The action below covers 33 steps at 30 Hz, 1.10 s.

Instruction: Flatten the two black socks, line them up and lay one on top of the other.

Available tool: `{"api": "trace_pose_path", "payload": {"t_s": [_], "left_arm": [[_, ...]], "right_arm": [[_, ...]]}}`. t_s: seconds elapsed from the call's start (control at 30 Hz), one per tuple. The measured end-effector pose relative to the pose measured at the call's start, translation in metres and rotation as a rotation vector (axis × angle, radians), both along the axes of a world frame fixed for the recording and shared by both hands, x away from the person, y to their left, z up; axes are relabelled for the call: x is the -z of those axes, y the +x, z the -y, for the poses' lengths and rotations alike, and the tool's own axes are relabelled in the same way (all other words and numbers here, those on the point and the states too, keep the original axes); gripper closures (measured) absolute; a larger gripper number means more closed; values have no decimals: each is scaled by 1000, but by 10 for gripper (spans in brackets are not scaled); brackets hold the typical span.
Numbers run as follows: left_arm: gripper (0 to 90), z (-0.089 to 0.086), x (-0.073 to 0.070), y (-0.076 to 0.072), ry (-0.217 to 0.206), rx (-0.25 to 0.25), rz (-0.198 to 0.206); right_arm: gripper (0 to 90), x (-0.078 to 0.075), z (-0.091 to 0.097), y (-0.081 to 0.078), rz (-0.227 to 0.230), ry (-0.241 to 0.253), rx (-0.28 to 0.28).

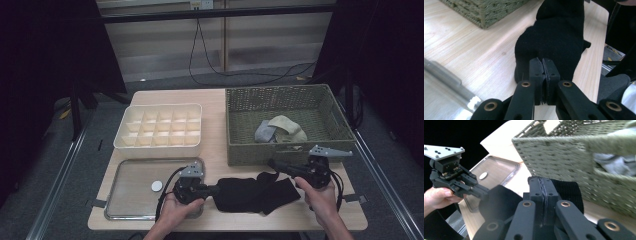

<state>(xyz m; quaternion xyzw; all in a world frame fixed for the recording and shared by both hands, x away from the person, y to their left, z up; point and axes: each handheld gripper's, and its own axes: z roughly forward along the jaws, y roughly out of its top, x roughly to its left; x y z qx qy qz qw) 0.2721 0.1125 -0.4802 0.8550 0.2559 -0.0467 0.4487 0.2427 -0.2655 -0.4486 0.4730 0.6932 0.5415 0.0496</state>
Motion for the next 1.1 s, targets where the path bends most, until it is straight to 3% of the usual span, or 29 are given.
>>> {"api": "trace_pose_path", "payload": {"t_s": [0.23,0.47,0.53,1.1], "left_arm": [[873,6,6,0,42,26,-19],[870,5,9,-2,42,30,-34],[868,4,11,-1,37,23,-45],[851,1,10,0,24,25,-55]], "right_arm": [[882,20,17,-17,-65,-12,39],[860,27,20,-30,-85,-23,39],[815,27,19,-33,-91,-25,39],[717,16,25,-42,-60,-27,54]]}}
